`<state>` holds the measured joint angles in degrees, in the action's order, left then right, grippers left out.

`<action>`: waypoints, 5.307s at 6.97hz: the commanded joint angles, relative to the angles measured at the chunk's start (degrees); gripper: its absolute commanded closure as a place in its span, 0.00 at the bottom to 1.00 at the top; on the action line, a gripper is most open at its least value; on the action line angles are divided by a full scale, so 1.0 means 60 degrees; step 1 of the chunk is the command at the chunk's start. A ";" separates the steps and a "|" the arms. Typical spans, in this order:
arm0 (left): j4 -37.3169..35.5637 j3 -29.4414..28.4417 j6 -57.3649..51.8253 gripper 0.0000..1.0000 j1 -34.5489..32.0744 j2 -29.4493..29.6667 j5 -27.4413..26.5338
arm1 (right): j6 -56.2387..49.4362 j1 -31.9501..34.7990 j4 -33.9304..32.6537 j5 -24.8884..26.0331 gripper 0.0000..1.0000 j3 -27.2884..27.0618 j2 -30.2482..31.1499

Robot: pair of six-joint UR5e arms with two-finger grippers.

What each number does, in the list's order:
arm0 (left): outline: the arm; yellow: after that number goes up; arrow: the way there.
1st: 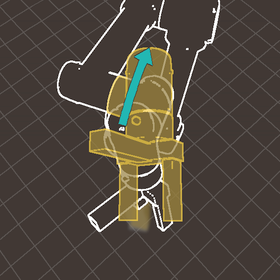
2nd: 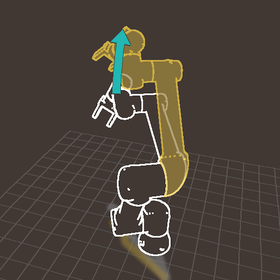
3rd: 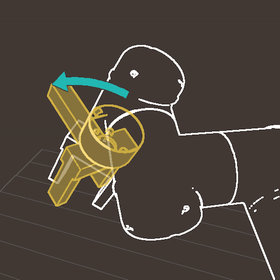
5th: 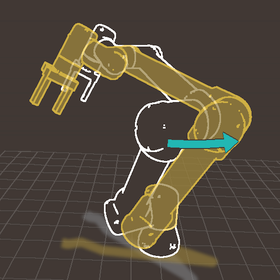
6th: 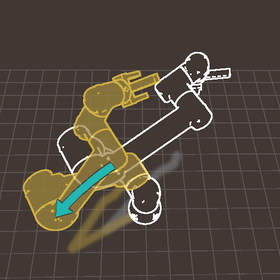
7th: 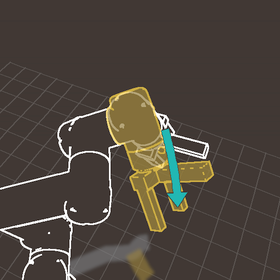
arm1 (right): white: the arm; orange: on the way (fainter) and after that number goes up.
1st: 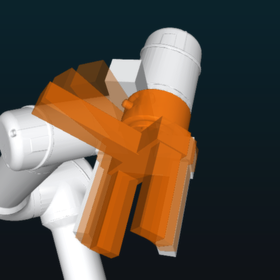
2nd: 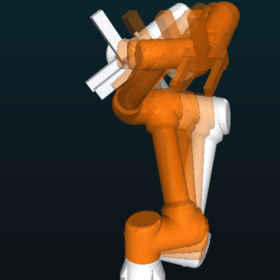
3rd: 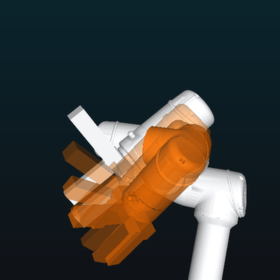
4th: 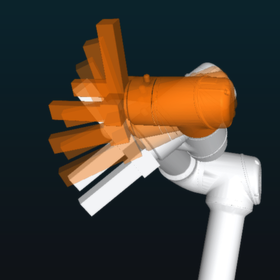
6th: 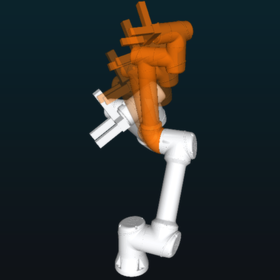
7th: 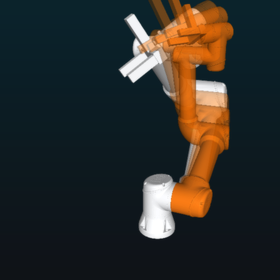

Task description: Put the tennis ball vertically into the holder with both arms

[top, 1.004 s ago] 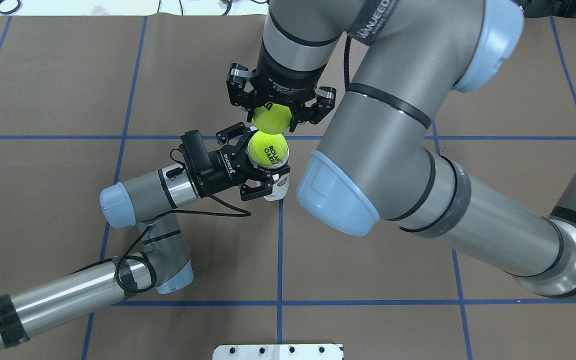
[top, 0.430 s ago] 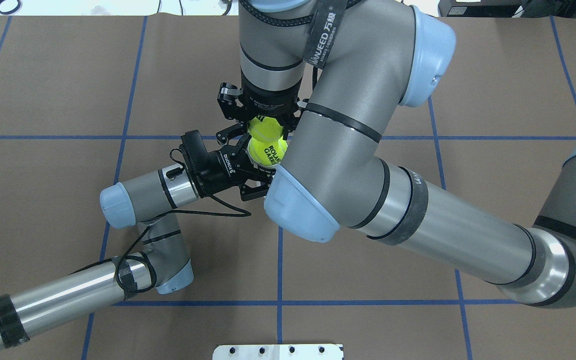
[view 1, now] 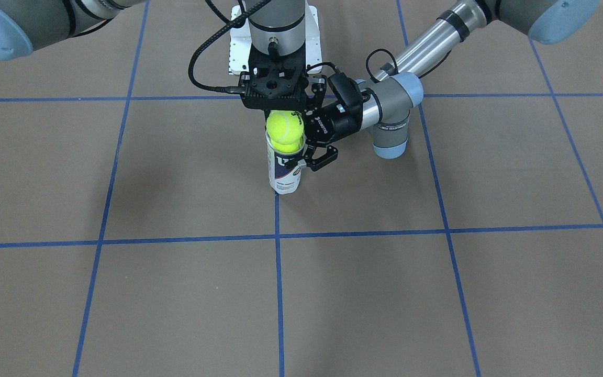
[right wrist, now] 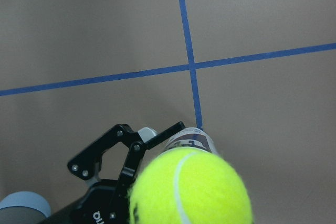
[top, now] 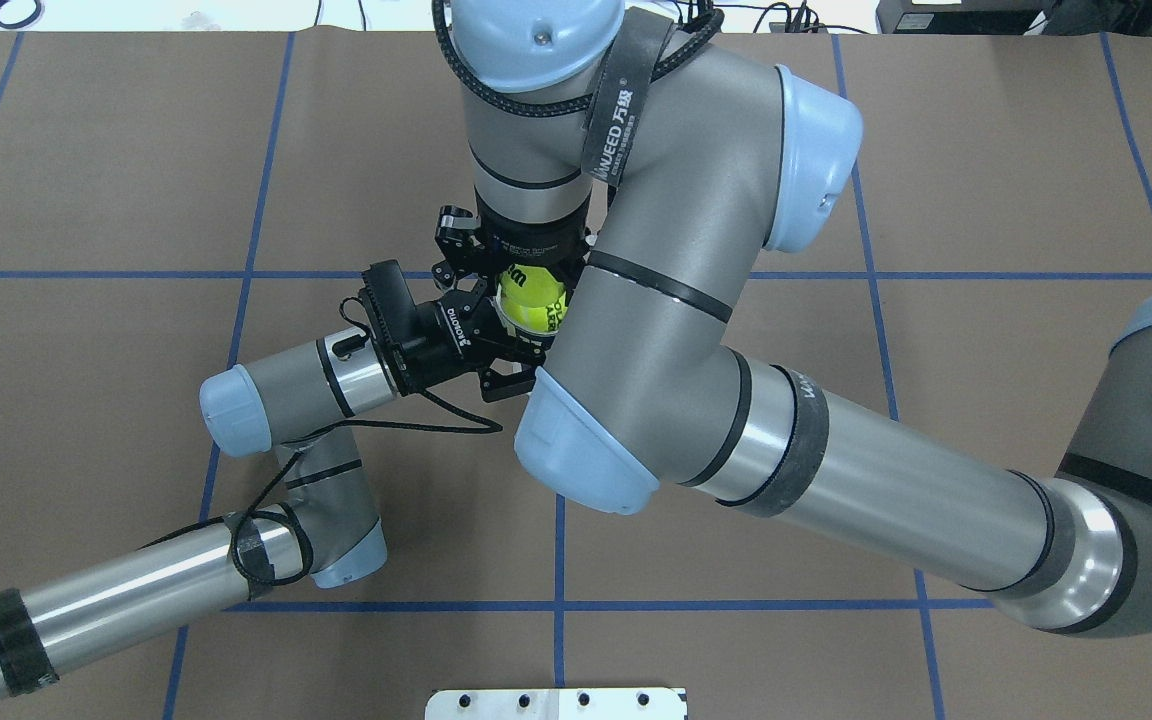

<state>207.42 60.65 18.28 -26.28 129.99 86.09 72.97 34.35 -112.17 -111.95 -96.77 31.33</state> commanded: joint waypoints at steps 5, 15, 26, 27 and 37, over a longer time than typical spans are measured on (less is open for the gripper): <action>0.0014 -0.0015 0.0000 0.02 0.0000 0.0000 -0.0007 | -0.0046 -0.0056 0.0019 0.0025 0.00 -0.0117 0.0038; 0.0014 -0.0015 0.0000 0.02 0.0059 -0.0015 -0.0037 | -0.0676 0.0281 0.0033 0.0040 1.00 -0.0425 0.0199; -0.0044 0.0567 0.0058 0.01 -0.0029 -0.0321 0.0007 | -0.2850 0.2664 0.0385 -0.1540 0.00 -0.1084 0.1498; -0.0059 0.0963 0.0131 0.01 -0.0029 -0.0526 0.0022 | -0.3758 0.3205 0.0400 -0.1832 0.00 -0.1084 0.1923; -0.4414 0.4526 0.1055 0.01 -0.4953 -0.4538 0.4006 | -1.4468 0.8802 0.1054 -0.3050 0.00 0.1726 0.6053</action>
<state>187.94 87.40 24.29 -47.10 105.48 99.85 -7.23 83.36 -108.11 -129.56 -89.42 64.20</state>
